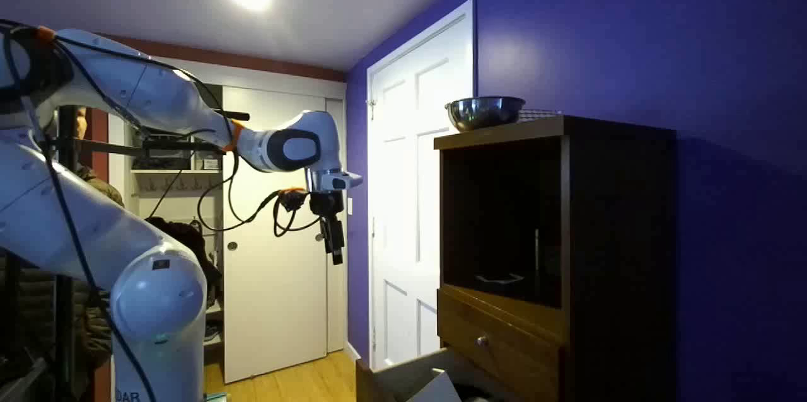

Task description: Put the wooden spoon on the shelf above the open drawer

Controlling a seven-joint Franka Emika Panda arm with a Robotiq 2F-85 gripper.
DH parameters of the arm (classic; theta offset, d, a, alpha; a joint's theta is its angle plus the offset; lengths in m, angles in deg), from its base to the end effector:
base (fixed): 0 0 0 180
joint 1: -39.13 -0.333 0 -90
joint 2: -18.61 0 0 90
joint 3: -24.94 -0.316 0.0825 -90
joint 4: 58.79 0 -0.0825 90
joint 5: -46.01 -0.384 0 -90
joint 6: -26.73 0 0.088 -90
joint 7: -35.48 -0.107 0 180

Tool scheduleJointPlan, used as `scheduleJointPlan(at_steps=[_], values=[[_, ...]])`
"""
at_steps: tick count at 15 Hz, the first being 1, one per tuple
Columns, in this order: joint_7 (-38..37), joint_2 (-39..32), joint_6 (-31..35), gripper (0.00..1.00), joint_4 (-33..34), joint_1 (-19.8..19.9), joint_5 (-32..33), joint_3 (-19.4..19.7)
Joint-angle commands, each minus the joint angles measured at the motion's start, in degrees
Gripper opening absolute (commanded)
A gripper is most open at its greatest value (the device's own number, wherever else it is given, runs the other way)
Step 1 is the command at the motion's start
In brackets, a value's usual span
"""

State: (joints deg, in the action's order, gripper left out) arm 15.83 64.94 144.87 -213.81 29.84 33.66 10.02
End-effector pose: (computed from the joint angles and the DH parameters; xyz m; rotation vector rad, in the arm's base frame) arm 0.2943 0.1444 0.4660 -3.0701 0.1108 -0.2185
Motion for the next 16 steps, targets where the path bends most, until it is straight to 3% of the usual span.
scheduleJointPlan(at_steps=[1, 3, 7, 11, 14, 15, 16], values=[[0.0, 0.0, -0.2, 1.0, 0.1, 0.0, 0.0, 0.0], [0.0, 0.0, -0.2, 1.0, 0.1, 0.0, 0.0, 0.0], [-12.0, -5.8, 7.9, 1.0, 0.6, 6.5, 1.5, -4.6], [-16.0, -13.4, 13.7, 1.0, 1.8, 16.2, 16.4, -9.1], [-15.7, -17.7, 11.1, 1.0, 2.8, 20.3, 27.9, -8.3], [-14.6, -19.0, 11.4, 1.0, 2.8, 20.0, 29.0, -6.6], [-13.8, -19.6, 12.5, 1.0, 2.9, 17.9, 26.1, -4.1]])
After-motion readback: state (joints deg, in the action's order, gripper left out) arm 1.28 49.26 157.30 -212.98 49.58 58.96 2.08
